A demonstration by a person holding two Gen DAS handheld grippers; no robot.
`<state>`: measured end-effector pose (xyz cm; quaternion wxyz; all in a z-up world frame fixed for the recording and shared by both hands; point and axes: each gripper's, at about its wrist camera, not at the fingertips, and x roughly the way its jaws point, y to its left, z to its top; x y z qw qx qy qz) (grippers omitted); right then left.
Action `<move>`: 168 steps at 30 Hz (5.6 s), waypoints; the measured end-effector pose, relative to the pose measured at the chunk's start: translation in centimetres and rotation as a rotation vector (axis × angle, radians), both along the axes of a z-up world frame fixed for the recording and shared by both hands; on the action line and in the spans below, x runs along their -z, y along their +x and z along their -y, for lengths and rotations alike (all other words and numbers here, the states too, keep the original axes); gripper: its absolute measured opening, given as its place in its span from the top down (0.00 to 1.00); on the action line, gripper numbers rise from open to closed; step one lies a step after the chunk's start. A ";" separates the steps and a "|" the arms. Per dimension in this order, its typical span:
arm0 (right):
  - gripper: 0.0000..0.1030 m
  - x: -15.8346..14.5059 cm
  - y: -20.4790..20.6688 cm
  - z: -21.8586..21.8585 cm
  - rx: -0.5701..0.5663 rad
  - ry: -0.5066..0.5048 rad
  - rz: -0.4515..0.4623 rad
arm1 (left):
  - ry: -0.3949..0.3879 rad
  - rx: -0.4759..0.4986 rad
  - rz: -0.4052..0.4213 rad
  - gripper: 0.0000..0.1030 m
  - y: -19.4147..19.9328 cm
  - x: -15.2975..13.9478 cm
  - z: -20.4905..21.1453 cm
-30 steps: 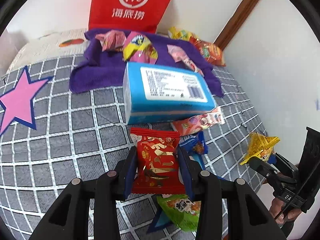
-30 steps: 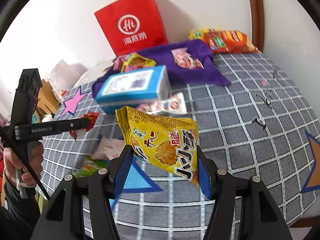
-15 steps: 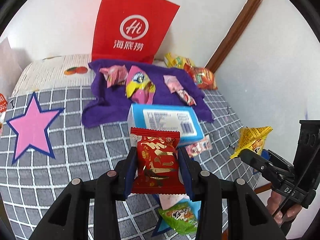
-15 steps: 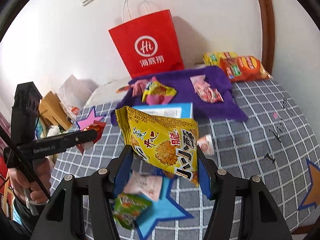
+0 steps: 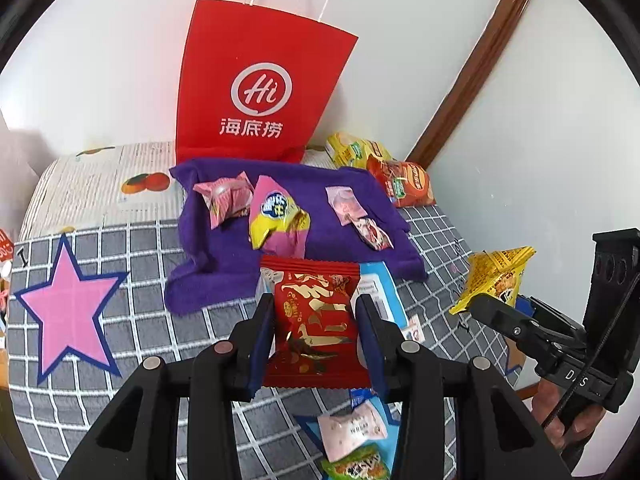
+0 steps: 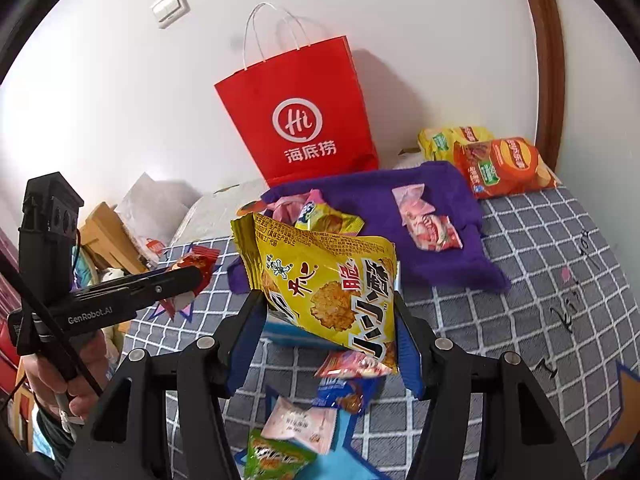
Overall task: Organize snacks
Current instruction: 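Carry both snacks onto the purple towel and open both tools, then move both tools back to the snack pile beside the tissue box, then grasp a pink strawberry-bear stick snack with the right tool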
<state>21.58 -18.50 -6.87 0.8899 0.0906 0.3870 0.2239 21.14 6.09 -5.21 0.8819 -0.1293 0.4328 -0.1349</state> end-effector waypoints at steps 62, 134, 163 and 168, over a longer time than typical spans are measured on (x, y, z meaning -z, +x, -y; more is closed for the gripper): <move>0.41 10.6 19.9 -2.0 -0.118 -0.027 -0.156 | 0.012 -0.066 -0.140 0.63 14.8 8.5 -2.3; 0.32 9.1 1.8 -0.8 -0.137 -0.200 -0.100 | 0.083 -0.060 -0.062 0.36 2.0 3.4 -2.8; 0.31 10.9 1.2 -1.7 -0.276 -0.203 -0.074 | 0.066 -0.046 -0.119 0.36 -1.5 5.3 -1.9; 0.31 13.3 3.2 -1.9 -0.265 -0.181 -0.157 | 0.070 -0.043 -0.129 0.36 -1.3 5.7 -2.1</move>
